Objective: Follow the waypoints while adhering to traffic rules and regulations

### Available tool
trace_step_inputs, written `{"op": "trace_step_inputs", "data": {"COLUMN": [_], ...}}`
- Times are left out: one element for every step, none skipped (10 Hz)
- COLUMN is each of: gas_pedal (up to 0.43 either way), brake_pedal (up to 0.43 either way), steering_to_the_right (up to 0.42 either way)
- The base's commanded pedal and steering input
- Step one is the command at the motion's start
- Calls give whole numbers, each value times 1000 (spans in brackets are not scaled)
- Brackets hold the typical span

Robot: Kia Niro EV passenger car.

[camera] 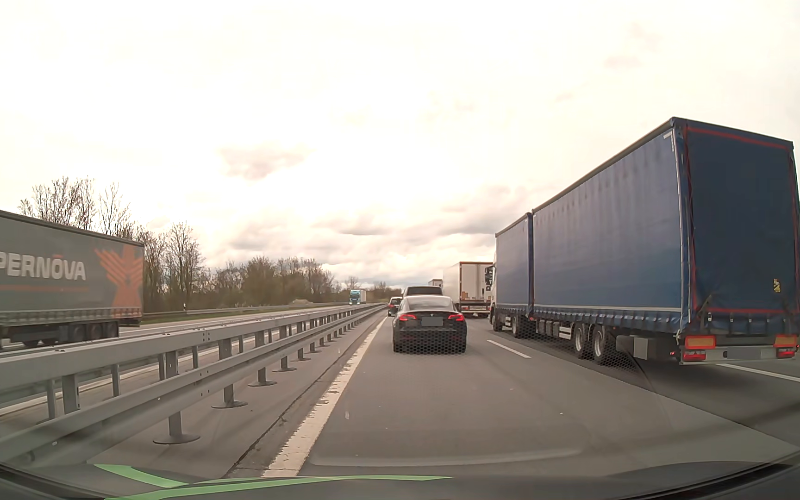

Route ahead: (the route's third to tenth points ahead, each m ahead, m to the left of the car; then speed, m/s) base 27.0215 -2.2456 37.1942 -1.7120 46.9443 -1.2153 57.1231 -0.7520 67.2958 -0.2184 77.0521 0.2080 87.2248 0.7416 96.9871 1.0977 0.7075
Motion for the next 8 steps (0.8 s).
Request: {"op": "trace_step_inputs", "data": {"gas_pedal": [0, 0, 0, 0, 0, 0, 0, 0], "brake_pedal": [24, 18, 0, 0, 0, 0, 0, 0], "steering_to_the_right": [13, 13, 13, 13, 13, 13, 13, 13]}}
